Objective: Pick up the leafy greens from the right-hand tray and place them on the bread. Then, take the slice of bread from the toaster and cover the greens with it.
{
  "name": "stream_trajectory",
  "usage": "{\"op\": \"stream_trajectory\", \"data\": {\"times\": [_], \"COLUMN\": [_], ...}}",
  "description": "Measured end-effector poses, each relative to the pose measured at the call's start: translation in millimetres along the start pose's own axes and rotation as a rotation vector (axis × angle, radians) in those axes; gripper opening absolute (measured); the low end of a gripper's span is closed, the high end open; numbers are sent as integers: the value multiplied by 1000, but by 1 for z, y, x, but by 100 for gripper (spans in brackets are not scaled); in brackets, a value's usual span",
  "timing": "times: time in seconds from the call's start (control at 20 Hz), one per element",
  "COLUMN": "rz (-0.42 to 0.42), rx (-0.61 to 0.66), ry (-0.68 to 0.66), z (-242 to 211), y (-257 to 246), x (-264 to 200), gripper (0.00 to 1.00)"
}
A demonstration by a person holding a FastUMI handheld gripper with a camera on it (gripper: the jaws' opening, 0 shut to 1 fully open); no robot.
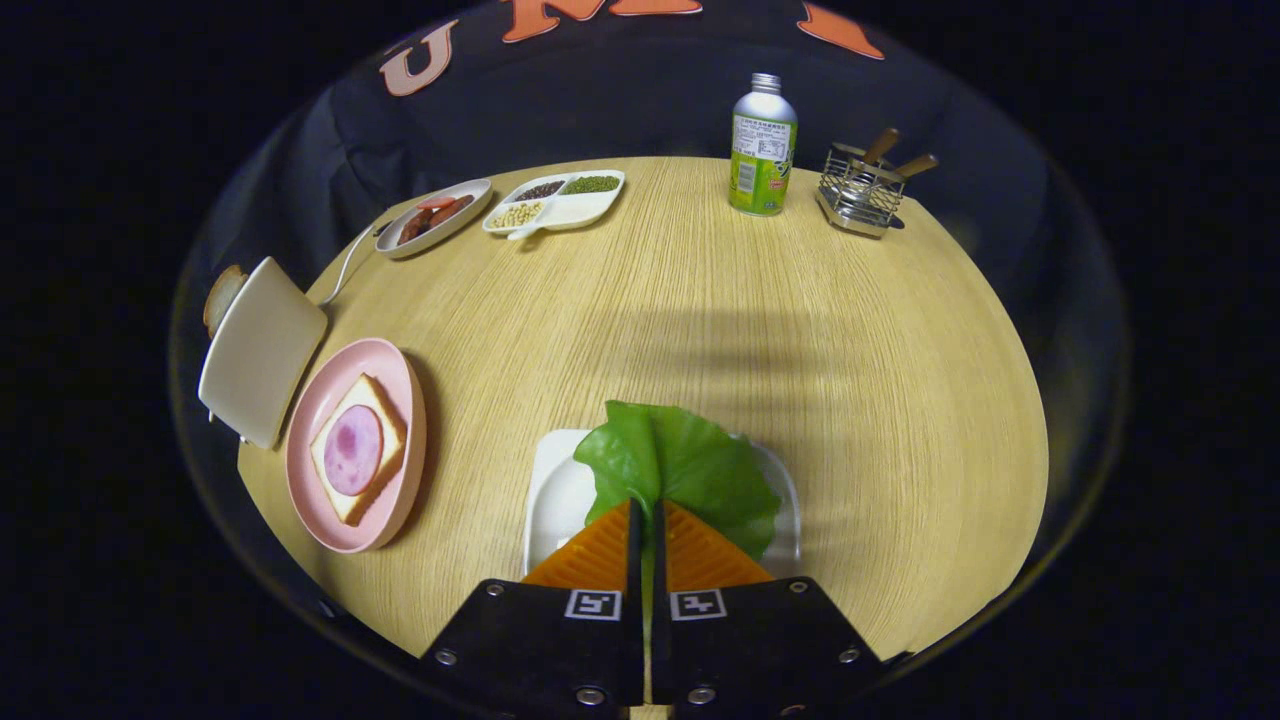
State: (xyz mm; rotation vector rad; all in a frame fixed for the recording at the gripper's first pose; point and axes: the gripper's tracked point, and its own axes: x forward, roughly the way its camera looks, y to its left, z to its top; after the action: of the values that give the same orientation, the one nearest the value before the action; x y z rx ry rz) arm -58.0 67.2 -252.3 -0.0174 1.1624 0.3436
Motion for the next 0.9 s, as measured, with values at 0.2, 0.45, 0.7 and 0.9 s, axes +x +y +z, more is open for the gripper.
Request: {"op": "stream_trajectory", "data": {"times": [0.2, 0.45, 0.7, 0.9], "rz": [17, 85, 132, 190], "rx": [7, 50, 26, 0], "ry": [-41, -96, -159, -189], "z": [6, 22, 43, 53], "y": [7, 23, 45, 71], "x": [-10, -26, -44, -54], "gripper": [2, 1, 1, 1]}}
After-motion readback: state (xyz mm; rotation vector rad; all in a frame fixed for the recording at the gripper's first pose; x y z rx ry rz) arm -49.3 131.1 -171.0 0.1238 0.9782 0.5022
